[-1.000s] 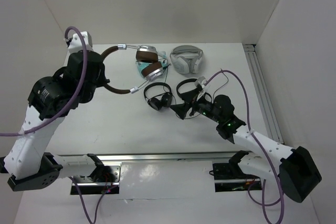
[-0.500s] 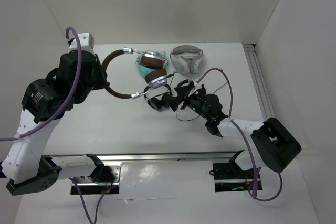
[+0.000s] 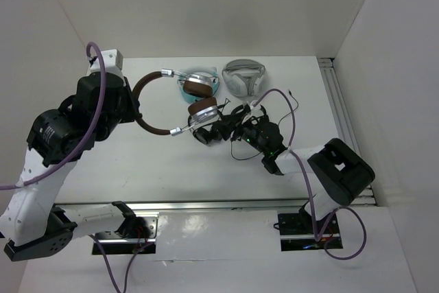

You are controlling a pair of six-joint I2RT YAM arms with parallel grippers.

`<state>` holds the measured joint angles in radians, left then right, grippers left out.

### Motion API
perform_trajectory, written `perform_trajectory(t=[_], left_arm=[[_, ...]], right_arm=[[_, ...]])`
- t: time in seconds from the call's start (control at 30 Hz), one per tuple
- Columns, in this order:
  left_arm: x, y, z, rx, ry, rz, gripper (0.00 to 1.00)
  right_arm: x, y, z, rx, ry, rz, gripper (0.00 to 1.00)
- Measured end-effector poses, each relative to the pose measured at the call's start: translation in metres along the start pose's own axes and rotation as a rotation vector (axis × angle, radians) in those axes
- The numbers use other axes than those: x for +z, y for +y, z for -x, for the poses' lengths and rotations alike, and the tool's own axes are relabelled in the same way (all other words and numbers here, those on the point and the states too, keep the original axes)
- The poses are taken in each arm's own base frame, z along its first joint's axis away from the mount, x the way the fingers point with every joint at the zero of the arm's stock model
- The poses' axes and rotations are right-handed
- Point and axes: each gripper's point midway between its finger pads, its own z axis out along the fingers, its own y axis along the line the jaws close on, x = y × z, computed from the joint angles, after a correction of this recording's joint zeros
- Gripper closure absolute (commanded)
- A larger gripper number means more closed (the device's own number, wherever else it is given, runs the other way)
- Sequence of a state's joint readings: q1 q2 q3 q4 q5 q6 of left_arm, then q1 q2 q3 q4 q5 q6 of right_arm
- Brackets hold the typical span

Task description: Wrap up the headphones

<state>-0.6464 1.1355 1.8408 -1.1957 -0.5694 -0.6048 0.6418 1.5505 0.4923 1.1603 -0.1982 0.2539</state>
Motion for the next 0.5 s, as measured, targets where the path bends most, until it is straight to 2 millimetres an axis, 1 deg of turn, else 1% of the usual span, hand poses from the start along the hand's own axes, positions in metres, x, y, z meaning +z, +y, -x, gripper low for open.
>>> perform_trajectory(t=[0.13,0.17,0.2,0.23,0.27,0.3,0.37,0.4,0.43,0.5], left_arm=[[0.002,0.000,-0.003,0.005,0.007,0.005,1.00],[0.003,0.000,-0.004,0.006,0.009,0.006,1.00],[0.004,0.000,-0.004,0.008,0.011,0.008,1.00],[0.004,0.000,-0.005,0.009,0.011,0.010,1.00],[0.005,0.001,-0.006,0.010,0.012,0.013,1.00],[0.006,0.002,-0.007,0.012,0.014,0.018,1.00],[0.009,0.003,-0.010,0.014,0.018,0.027,1.00],[0.011,0.004,-0.012,0.016,0.022,0.031,1.00],[0.012,0.004,-0.013,0.019,0.026,0.036,1.00],[0.014,0.006,-0.015,0.021,0.030,0.045,1.00]], right_arm=[[0.004,0.001,0.003,0.013,-0.022,0.006,0.48],[0.005,0.001,0.004,0.014,-0.030,0.009,0.50],[0.006,0.001,0.004,0.016,-0.035,0.010,0.59],[0.008,0.001,0.005,0.023,-0.039,0.011,0.61],[0.009,0.001,0.004,0.029,-0.042,0.011,0.61],[0.010,0.000,0.004,0.037,-0.044,0.009,0.67],[0.011,-0.002,-0.001,0.051,-0.037,0.003,0.72],[0.011,-0.003,-0.004,0.059,-0.033,-0.003,0.77],[0.011,-0.004,-0.007,0.067,-0.026,-0.008,0.86],[0.012,-0.007,-0.011,0.078,-0.019,-0.021,0.99]])
